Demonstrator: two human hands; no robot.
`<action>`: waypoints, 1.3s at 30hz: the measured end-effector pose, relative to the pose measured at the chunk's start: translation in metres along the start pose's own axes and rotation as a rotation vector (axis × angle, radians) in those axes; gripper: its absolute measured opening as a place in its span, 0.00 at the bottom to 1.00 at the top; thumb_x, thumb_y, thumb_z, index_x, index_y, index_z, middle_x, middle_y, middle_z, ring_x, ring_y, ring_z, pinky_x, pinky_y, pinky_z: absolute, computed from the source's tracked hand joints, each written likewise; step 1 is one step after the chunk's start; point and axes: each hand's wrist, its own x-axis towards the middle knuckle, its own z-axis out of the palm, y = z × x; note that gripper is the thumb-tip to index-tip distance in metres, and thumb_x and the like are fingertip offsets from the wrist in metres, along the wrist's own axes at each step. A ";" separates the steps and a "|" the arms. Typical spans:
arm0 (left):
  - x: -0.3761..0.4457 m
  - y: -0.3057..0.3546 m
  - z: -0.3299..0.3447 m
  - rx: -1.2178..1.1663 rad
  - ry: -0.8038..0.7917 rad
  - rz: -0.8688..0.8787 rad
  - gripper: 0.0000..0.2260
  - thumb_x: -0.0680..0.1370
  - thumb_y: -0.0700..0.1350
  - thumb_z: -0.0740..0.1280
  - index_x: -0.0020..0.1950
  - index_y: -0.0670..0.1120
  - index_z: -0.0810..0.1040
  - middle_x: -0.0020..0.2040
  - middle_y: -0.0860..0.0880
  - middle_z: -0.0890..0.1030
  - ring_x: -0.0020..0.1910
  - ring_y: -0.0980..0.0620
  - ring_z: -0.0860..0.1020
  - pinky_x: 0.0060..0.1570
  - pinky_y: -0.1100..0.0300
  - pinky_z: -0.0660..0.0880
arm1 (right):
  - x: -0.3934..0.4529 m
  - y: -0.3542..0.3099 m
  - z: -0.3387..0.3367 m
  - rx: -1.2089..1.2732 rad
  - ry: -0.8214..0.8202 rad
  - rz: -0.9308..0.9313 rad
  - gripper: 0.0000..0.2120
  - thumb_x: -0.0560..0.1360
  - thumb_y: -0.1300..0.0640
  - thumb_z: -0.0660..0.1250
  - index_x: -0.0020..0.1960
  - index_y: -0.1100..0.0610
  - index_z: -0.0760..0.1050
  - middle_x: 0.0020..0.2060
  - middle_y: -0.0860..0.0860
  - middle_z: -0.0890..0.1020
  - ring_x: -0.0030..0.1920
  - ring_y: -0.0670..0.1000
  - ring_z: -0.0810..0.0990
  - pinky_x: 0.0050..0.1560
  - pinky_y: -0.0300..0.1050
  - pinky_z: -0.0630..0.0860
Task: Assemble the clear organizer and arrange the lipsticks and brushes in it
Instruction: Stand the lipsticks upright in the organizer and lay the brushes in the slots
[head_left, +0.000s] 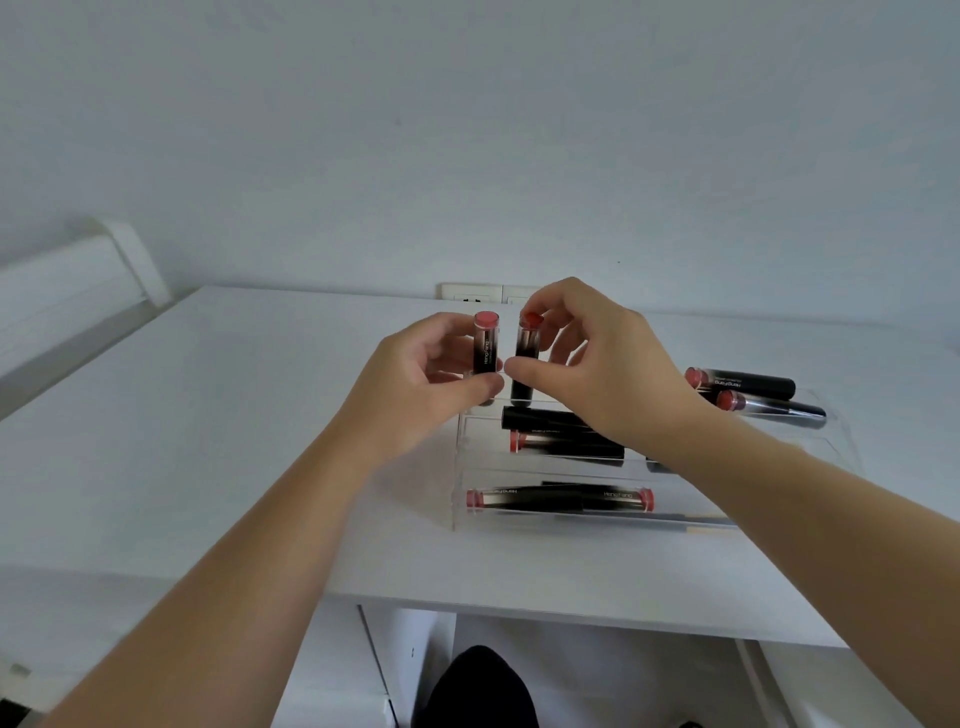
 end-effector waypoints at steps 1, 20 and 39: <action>0.001 -0.001 0.000 0.003 0.000 -0.009 0.18 0.69 0.44 0.77 0.52 0.64 0.83 0.47 0.53 0.87 0.45 0.50 0.87 0.51 0.58 0.82 | 0.001 0.000 0.001 -0.010 -0.010 0.004 0.14 0.70 0.47 0.76 0.50 0.42 0.73 0.42 0.44 0.80 0.41 0.44 0.78 0.40 0.36 0.75; -0.001 0.004 0.000 -0.006 -0.005 0.007 0.19 0.71 0.42 0.75 0.54 0.64 0.83 0.49 0.53 0.88 0.46 0.53 0.86 0.47 0.64 0.80 | 0.003 -0.004 0.004 0.023 -0.059 -0.030 0.27 0.73 0.56 0.75 0.68 0.44 0.71 0.43 0.41 0.81 0.44 0.41 0.81 0.43 0.30 0.75; 0.001 0.002 -0.001 -0.076 -0.014 -0.066 0.15 0.69 0.41 0.76 0.49 0.60 0.86 0.48 0.51 0.88 0.46 0.52 0.86 0.48 0.63 0.80 | 0.002 -0.005 0.005 0.005 -0.112 -0.007 0.24 0.72 0.61 0.73 0.66 0.48 0.74 0.45 0.44 0.83 0.44 0.43 0.81 0.46 0.31 0.75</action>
